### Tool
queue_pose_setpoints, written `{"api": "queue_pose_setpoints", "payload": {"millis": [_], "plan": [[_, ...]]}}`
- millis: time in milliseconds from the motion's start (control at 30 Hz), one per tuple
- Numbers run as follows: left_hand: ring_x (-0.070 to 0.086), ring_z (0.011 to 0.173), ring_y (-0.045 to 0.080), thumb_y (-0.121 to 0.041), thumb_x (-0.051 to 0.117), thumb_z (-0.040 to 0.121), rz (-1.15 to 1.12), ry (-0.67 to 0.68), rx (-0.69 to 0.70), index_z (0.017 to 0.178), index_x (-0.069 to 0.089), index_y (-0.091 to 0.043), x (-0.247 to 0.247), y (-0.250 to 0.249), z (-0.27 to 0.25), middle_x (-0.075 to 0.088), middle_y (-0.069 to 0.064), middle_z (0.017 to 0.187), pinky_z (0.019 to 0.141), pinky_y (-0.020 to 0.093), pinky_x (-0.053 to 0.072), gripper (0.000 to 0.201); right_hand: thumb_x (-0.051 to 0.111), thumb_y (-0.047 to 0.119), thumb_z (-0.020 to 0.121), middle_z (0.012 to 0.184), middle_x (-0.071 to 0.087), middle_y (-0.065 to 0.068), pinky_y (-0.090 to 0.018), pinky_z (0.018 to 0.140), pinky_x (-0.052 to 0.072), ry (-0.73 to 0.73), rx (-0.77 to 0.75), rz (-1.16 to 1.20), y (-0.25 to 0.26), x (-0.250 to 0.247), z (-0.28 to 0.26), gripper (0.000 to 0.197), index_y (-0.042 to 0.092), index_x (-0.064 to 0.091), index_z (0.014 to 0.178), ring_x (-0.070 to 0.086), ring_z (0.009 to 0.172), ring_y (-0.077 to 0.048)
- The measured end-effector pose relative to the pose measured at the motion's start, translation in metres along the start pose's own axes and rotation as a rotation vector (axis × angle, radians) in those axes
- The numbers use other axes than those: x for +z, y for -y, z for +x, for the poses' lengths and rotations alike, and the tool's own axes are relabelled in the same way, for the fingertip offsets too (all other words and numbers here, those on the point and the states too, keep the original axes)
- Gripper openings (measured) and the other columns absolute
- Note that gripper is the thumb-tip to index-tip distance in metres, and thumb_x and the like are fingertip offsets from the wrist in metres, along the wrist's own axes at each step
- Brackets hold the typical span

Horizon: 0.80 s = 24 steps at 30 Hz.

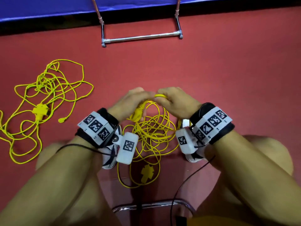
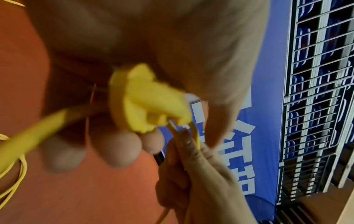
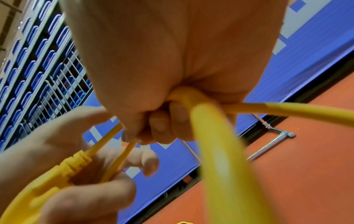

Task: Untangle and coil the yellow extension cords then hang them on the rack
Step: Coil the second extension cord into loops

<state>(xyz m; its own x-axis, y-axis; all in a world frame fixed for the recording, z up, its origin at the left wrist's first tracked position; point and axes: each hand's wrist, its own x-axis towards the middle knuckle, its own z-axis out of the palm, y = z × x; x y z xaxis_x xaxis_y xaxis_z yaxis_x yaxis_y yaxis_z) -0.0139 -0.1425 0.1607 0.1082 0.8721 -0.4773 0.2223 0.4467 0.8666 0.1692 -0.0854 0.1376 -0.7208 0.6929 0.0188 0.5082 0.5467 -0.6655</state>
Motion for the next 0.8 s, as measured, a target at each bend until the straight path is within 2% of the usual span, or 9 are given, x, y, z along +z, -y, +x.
{"api": "queue_pose_setpoints", "payload": {"millis": [100,200,300,367,433,567,633,733,800], "plan": [[0.052,0.038,0.023,-0.055,0.065,0.082,0.031,0.192,-0.056,0.08,0.055,-0.008,0.007,0.006,-0.001,0.053,0.009,0.045,0.051,0.029,0.043,0.048,0.049,0.031,0.085,0.056,0.038,0.011,-0.031,0.057,0.03,0.023,0.001,0.115,-0.001,-0.001,0.003,0.021,0.019,0.052,0.069,0.037,0.059,-0.011],[0.046,0.03,0.016,-0.04,0.054,0.095,-0.278,0.258,-0.019,0.068,0.046,-0.01,0.008,-0.002,-0.006,0.043,0.002,0.038,0.047,0.029,0.047,0.04,0.057,0.022,0.081,0.056,0.042,0.002,-0.029,0.051,0.031,0.005,0.095,0.501,0.004,-0.007,0.008,0.019,0.006,0.057,0.07,0.038,0.054,-0.009],[0.04,0.031,0.01,-0.036,0.04,0.103,-0.676,0.118,0.002,0.065,0.041,-0.018,0.0,-0.019,-0.007,0.033,-0.005,0.037,0.042,0.024,0.049,0.042,0.052,0.046,0.081,0.054,0.053,-0.011,-0.029,0.052,0.039,-0.023,0.251,0.8,0.004,-0.016,0.012,0.048,-0.001,0.061,0.079,0.052,0.049,-0.023],[0.043,0.037,0.006,-0.039,0.038,0.105,-0.874,-0.03,0.022,0.069,0.042,-0.021,-0.008,-0.024,-0.007,0.032,-0.007,0.038,0.046,0.021,0.05,0.04,0.04,0.077,0.074,0.056,0.06,-0.014,-0.037,0.065,0.048,0.013,0.396,0.594,-0.004,-0.01,0.012,0.076,0.005,0.063,0.073,0.059,0.054,-0.027],[0.046,0.04,0.001,-0.038,0.04,0.105,-1.038,-0.172,0.08,0.082,0.053,-0.019,-0.016,-0.026,-0.005,0.033,-0.008,0.04,0.049,0.021,0.053,0.032,0.033,0.089,0.067,0.055,0.065,-0.008,-0.044,0.075,0.051,0.122,0.513,0.384,-0.017,0.006,0.008,0.086,0.009,0.065,0.07,0.061,0.057,-0.024],[0.041,0.039,0.001,-0.035,0.044,0.105,-1.182,-0.36,0.148,0.121,0.055,-0.016,-0.031,-0.019,0.001,0.033,-0.008,0.045,0.048,0.019,0.048,0.027,0.064,0.059,0.074,0.055,0.06,0.003,-0.043,0.071,0.052,0.293,0.64,0.3,-0.046,0.043,-0.006,0.044,0.017,0.059,0.063,0.06,0.061,-0.022],[0.041,0.039,0.004,-0.034,0.046,0.104,-1.188,-0.421,0.168,0.117,0.053,-0.02,-0.035,-0.017,0.002,0.034,-0.008,0.046,0.047,0.019,0.047,0.021,0.063,0.034,0.089,0.062,0.059,-0.001,-0.036,0.069,0.046,0.334,0.668,0.173,-0.054,0.044,-0.013,0.029,0.015,0.06,0.067,0.057,0.066,-0.022],[0.044,0.04,0.009,-0.029,0.045,0.106,-1.096,-0.487,0.233,0.092,0.045,-0.027,-0.037,-0.015,0.001,0.038,-0.007,0.047,0.046,0.022,0.047,0.014,0.051,0.023,0.098,0.078,0.056,-0.012,-0.032,0.068,0.038,0.368,0.703,-0.02,-0.058,0.04,-0.02,0.025,0.006,0.063,0.082,0.052,0.077,-0.023],[0.048,0.046,0.01,-0.025,0.044,0.106,-1.046,-0.508,0.266,0.111,0.044,-0.032,-0.038,-0.014,0.002,0.043,-0.005,0.052,0.049,0.026,0.051,0.009,0.046,0.028,0.101,0.081,0.064,-0.015,-0.034,0.074,0.044,0.351,0.742,0.029,-0.056,0.04,-0.02,0.031,0.009,0.059,0.08,0.057,0.078,-0.024]]}}
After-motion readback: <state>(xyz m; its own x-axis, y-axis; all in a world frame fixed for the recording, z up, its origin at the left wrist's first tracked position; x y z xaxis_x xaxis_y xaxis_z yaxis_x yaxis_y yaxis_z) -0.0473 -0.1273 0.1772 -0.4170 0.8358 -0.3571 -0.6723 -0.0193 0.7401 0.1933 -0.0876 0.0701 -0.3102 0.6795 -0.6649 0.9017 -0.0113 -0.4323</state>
